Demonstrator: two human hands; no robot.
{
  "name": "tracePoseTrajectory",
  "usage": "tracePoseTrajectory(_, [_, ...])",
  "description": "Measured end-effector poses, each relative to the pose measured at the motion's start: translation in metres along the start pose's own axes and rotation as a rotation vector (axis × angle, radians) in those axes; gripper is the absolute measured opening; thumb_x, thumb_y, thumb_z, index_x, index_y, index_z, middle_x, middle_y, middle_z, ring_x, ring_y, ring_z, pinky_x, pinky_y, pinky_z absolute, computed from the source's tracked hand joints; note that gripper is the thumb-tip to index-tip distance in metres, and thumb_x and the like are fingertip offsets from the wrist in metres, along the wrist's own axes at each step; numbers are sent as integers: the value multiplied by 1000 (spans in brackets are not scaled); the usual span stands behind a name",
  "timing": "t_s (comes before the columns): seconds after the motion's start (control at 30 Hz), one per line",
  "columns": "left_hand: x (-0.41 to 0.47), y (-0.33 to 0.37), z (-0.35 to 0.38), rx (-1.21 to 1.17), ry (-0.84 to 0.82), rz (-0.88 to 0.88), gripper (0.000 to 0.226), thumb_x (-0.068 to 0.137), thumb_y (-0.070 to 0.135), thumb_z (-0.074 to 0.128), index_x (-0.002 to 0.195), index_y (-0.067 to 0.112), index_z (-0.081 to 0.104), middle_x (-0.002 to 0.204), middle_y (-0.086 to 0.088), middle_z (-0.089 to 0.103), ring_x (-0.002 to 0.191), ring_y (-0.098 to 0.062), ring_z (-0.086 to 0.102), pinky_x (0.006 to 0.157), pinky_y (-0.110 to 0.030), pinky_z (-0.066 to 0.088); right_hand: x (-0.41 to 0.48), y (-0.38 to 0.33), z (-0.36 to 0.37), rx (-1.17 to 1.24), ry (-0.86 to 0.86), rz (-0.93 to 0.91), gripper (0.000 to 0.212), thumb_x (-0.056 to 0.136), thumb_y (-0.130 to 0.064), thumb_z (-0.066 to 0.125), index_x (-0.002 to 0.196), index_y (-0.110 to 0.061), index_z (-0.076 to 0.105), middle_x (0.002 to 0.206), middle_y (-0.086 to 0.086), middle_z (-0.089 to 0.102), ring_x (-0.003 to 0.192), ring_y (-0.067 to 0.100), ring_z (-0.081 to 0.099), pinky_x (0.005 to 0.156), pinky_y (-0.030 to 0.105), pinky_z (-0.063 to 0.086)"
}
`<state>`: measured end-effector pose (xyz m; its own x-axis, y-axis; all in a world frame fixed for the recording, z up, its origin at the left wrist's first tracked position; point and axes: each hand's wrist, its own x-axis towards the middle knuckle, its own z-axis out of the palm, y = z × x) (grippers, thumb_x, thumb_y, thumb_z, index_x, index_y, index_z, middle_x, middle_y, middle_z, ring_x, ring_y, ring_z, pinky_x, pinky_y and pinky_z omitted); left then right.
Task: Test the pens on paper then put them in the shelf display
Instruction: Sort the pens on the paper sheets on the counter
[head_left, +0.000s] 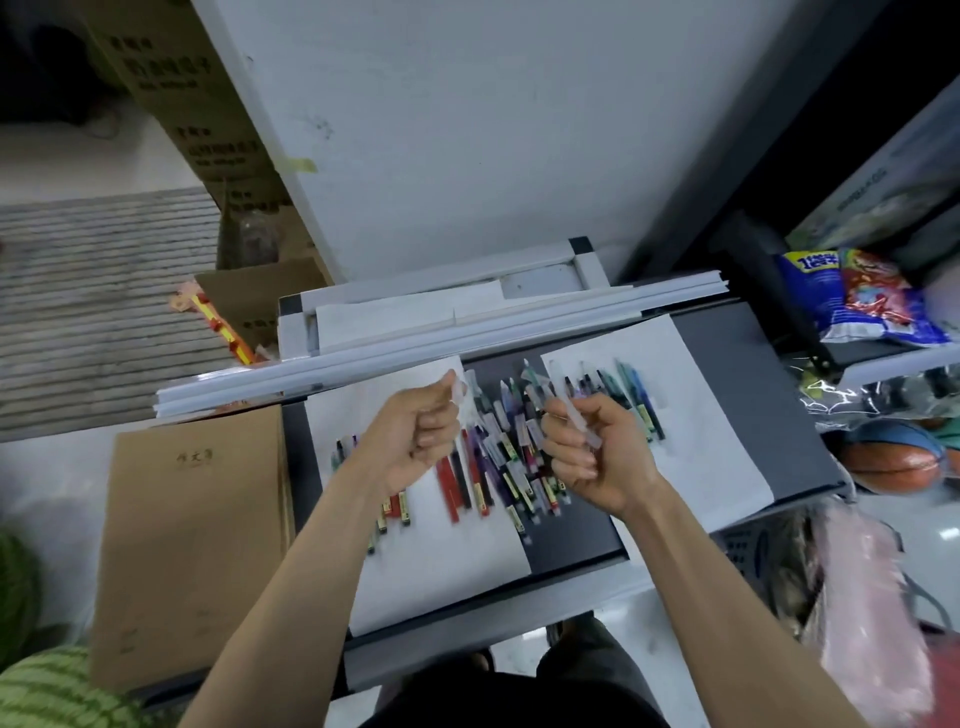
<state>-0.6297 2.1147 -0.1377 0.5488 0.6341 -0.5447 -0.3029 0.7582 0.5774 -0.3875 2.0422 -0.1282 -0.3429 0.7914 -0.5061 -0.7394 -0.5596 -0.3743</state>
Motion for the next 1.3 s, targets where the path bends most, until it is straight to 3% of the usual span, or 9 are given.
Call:
tracePoseTrajectory(0.13, [10,-27,45,-199,-251,-83,24,105,28,48,92,12,62,57,7,25,45,-7,19,41,-22,11,-11,-6,2,-16,-3,-13,20,96,-25,45,79,-16,50,62,-4,21,43,8,15,34,21,13])
tracePoseTrajectory(0.27, [28,-52,88,-281,-284,-108,26,96,24,45,86,8,64,50,4,37,38,-7,28,37,-22,13,-24,-14,2,-128,89,-86,32,100,-33,47,78,-14,60,54,-1,42,36,8,24,36,19,12])
tracePoseTrajectory(0.37, [42,-64,112,-270,-285,-87,24,92,25,46,81,11,61,50,3,39,37,-7,32,34,-20,17,-40,-30,-9,-209,153,-139,27,97,-30,51,78,-14,61,60,1,43,41,9,27,37,20,15])
tracePoseTrajectory(0.47, [57,-74,132,-183,-160,-76,29,93,29,48,78,10,64,55,0,44,39,-10,36,34,-18,22,-53,-47,-27,-281,237,-154,30,102,-27,47,78,-13,60,64,5,44,45,12,27,38,22,17])
tracePoseTrajectory(0.67, [88,-117,176,5,310,43,33,106,26,52,78,11,61,65,-3,51,47,-14,38,40,-23,25,-67,-70,-82,-388,598,-192,23,98,-22,54,81,-13,65,75,6,57,53,17,42,45,25,28])
tracePoseTrajectory(0.83, [129,-155,226,108,551,127,41,109,24,46,73,11,61,64,-5,51,47,-15,40,45,-26,27,-62,-98,-126,-446,842,-300,30,96,-19,51,72,-15,69,68,4,63,59,20,49,51,29,39])
tracePoseTrajectory(1.0, [177,-177,266,251,735,336,48,113,32,42,74,14,62,63,1,58,63,-19,53,66,-35,44,-40,-120,-144,-516,802,-477,39,104,-24,47,71,-17,66,61,0,61,53,15,51,50,28,42])
tracePoseTrajectory(1.17, [209,-183,277,396,774,571,46,113,29,43,74,13,61,69,1,66,63,-4,61,65,-18,49,-19,-131,-155,-623,729,-601,40,107,-21,46,75,-7,66,68,3,68,64,14,63,63,27,54])
tracePoseTrajectory(1.3, [220,-188,268,541,740,680,38,113,27,43,83,14,63,81,0,69,75,-9,67,74,-26,54,-14,-130,-166,-692,694,-687,41,109,-23,45,80,-3,65,69,2,67,65,12,62,63,25,51])
